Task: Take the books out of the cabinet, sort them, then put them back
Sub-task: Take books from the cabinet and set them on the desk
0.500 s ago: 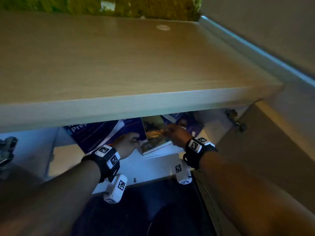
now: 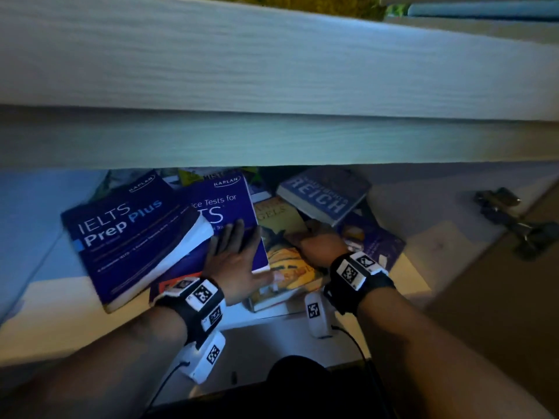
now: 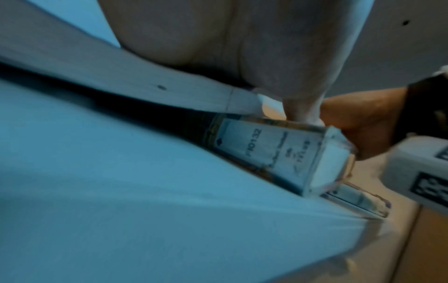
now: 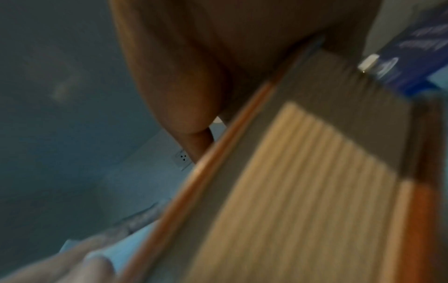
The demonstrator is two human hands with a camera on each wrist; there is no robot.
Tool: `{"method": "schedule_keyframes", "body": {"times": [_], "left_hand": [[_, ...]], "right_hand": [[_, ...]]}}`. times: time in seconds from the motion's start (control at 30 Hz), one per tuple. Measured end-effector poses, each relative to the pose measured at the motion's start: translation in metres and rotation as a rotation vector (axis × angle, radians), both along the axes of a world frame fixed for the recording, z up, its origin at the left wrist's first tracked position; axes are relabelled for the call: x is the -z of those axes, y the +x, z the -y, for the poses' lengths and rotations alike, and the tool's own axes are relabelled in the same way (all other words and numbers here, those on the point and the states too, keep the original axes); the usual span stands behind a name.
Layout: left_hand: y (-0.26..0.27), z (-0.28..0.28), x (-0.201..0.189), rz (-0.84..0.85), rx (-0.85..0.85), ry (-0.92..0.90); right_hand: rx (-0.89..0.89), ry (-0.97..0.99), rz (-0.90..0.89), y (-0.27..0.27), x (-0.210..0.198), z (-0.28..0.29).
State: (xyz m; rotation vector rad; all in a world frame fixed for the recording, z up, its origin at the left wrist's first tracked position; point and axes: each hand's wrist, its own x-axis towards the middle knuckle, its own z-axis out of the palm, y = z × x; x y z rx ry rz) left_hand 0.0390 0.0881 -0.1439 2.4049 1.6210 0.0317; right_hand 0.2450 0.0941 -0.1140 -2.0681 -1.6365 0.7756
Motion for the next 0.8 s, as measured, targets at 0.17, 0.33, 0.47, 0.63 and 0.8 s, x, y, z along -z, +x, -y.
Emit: {"method": "schedule_keyframes", "body": {"times": [0.17, 0.33, 0.47, 0.63, 0.8], "left_hand": [[0.028, 0.029, -0.008, 0.074, 0.105, -0.004], [0.043, 0.047, -0.040, 0.454, 0.139, -0.237], [-0.013, 0.030, -0.028, 0.500, -0.147, 0.022], [-0.042, 0.031, -0.016, 0.612, -0.373, -0.066], [-0.060, 0.050, -0.007, 0.928, -0.509, -0.118]], "right_hand": [[0.022, 0.060, -0.091, -0.004, -0.003, 0.003], [0.059, 0.018, -0.224, -0.006, -0.016, 0.009], [0.059, -0.091, -0.167, -0.012, -0.010, 0.010], [0.086, -0.089, -0.263, -0.011, 0.020, 0.008], [0.036, -0.120, -0.427, -0.007, 0.023, 0.020]]}}
